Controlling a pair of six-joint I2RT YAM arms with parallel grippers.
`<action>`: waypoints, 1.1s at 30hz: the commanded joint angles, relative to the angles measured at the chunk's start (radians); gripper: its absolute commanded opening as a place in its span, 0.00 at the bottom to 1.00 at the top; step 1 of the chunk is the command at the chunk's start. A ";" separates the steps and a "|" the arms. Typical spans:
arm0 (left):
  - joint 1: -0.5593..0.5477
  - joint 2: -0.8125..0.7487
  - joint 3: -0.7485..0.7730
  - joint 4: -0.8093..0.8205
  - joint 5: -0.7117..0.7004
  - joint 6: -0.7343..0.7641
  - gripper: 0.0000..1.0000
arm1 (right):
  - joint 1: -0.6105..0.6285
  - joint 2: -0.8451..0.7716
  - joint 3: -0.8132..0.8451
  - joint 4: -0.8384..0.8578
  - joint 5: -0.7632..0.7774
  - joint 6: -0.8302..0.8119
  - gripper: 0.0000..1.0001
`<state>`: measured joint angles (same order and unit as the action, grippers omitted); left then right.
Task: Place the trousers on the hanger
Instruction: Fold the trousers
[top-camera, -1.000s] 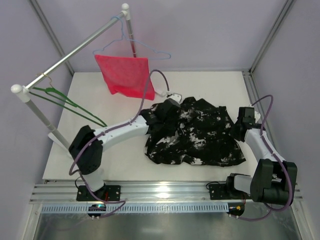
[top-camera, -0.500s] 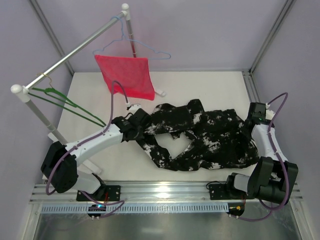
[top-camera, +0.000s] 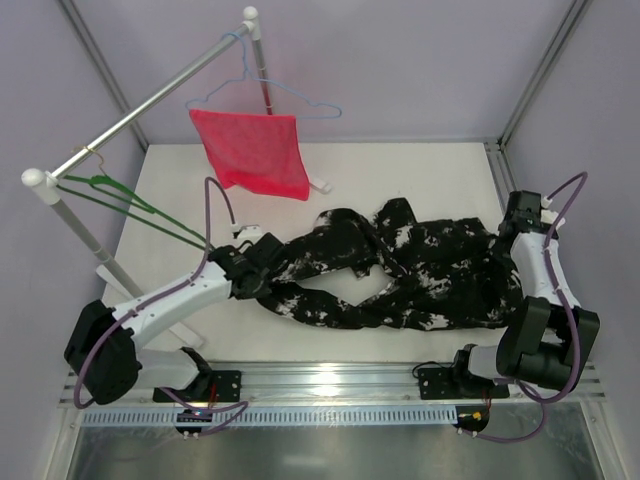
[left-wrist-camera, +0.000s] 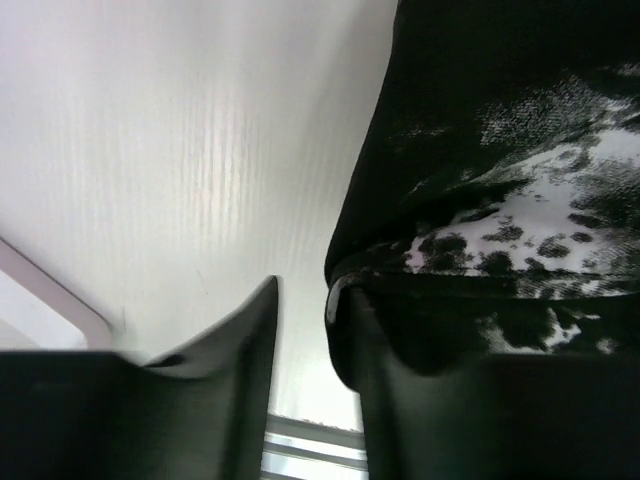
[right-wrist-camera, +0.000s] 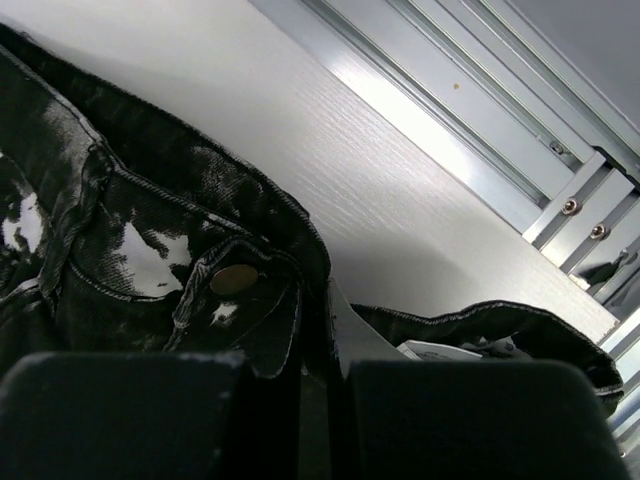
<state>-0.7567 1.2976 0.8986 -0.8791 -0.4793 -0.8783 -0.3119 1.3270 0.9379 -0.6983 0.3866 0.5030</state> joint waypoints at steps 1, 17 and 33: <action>0.005 -0.078 0.055 -0.041 0.023 -0.015 0.41 | -0.012 -0.029 0.079 0.007 -0.033 -0.044 0.05; -0.015 0.494 0.693 0.201 0.441 0.374 0.72 | 0.204 0.024 0.177 0.154 -0.650 -0.196 0.55; -0.084 0.919 0.993 0.177 0.386 0.237 0.73 | 0.349 0.008 0.016 0.264 -0.664 -0.207 0.54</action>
<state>-0.8440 2.1918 1.8412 -0.7094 -0.0765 -0.5995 0.0235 1.3689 0.9718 -0.5053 -0.2600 0.2935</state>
